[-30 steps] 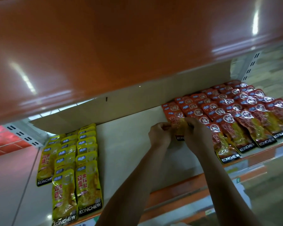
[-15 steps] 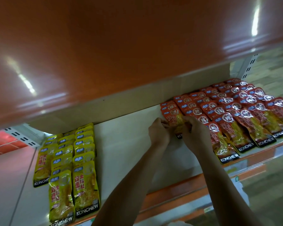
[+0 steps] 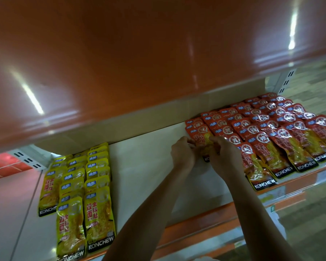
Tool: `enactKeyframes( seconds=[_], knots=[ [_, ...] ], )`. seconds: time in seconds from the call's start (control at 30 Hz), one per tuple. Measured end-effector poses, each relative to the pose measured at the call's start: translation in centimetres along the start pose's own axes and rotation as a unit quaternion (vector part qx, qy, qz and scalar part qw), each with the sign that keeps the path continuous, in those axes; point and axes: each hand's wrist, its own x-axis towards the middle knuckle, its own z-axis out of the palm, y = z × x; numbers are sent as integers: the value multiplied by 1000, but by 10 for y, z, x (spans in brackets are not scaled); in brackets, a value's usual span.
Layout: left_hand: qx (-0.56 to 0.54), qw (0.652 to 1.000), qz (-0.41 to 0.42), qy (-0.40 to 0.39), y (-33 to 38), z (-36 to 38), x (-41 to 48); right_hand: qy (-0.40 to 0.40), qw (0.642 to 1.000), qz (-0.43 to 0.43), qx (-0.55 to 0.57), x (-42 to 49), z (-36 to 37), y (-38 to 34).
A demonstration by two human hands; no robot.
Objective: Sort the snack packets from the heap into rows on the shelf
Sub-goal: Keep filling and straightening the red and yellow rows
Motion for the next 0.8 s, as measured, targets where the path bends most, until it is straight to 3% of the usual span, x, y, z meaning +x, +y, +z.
enactKeyframes(
  seconds=[0.23,0.57,0.8],
  knots=[
    [11,1000,-6,7,4,-7,7,6,1000,-13,-28,2,0,0],
    [32,998,22,-45,9,-11,13,-65,974,-155,-148,26,19,-6],
    [33,998,26,-52,9,-14,17,-58,985,-103,-129,31,25,-7]
  ],
)
